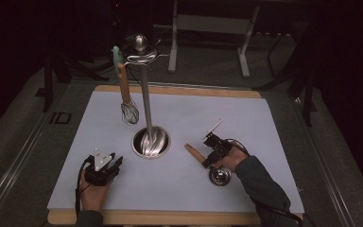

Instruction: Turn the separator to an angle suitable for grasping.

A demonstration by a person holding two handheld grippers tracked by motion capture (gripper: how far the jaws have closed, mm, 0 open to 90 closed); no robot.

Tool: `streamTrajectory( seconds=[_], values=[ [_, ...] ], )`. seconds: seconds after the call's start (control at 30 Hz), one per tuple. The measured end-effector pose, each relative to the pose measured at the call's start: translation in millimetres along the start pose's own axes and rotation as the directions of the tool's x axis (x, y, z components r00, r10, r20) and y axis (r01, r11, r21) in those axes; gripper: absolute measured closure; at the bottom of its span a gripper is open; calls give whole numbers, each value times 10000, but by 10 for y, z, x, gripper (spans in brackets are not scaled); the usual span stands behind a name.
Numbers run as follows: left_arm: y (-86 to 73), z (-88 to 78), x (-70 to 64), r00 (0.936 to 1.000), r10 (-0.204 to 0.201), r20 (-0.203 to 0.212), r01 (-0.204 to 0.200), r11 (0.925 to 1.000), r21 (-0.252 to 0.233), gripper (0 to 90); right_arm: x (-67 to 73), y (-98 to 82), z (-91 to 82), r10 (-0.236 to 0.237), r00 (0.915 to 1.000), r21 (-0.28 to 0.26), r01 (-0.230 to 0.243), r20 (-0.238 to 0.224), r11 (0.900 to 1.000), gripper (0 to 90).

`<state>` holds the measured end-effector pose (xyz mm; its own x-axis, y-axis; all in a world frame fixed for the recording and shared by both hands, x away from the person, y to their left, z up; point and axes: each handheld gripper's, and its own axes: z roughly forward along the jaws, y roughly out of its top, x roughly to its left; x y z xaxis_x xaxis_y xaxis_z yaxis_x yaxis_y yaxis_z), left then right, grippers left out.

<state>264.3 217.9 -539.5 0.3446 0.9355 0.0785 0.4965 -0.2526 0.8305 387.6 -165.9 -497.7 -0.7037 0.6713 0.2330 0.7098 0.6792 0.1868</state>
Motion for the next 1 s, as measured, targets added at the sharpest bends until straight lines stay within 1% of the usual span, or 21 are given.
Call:
streamTrajectory(
  seconds=[0.17,0.27,0.33,0.37,0.57,0.67,0.7,0.77,0.87,1.0],
  values=[
    [2,5,-3,10000,9,-19,-9,10000,21,645,-72,-1,-1,137,9973,8,-137,-716,9999,687],
    [4,8,-6,10000,5,-39,-5,10000,55,644,-109,2,-8,197,9952,-65,-204,-955,9998,685],
    [4,9,-7,10000,4,-53,-3,10000,66,644,-122,12,-32,244,9919,-215,-273,-1246,9994,670],
    [5,10,-7,10000,11,-60,-10,10000,83,644,-123,20,-43,236,9912,-212,-266,-1306,9994,670],
    [5,11,-10,10000,26,-65,-25,10000,78,642,-146,54,-14,182,9929,176,-163,-1172,9997,685],
    [6,13,-12,10000,29,-62,-29,9999,98,641,-151,57,16,294,9899,335,-250,-1388,9991,691],
    [6,13,-13,10000,44,-60,-43,9999,109,641,-155,58,28,252,9896,355,-204,-1415,9992,692],
    [6,15,-15,10000,61,-77,-60,9999,115,641,-153,64,28,339,9890,393,-285,-1441,9988,693],
    [7,15,-16,9999,91,-80,-90,9999,136,641,-150,65,31,346,9893,399,-292,-1418,9988,694],
    [9,17,-20,9999,139,-103,-138,9997,183,641,-119,59,34,230,9931,342,-191,-1153,9992,695]
  ],
)
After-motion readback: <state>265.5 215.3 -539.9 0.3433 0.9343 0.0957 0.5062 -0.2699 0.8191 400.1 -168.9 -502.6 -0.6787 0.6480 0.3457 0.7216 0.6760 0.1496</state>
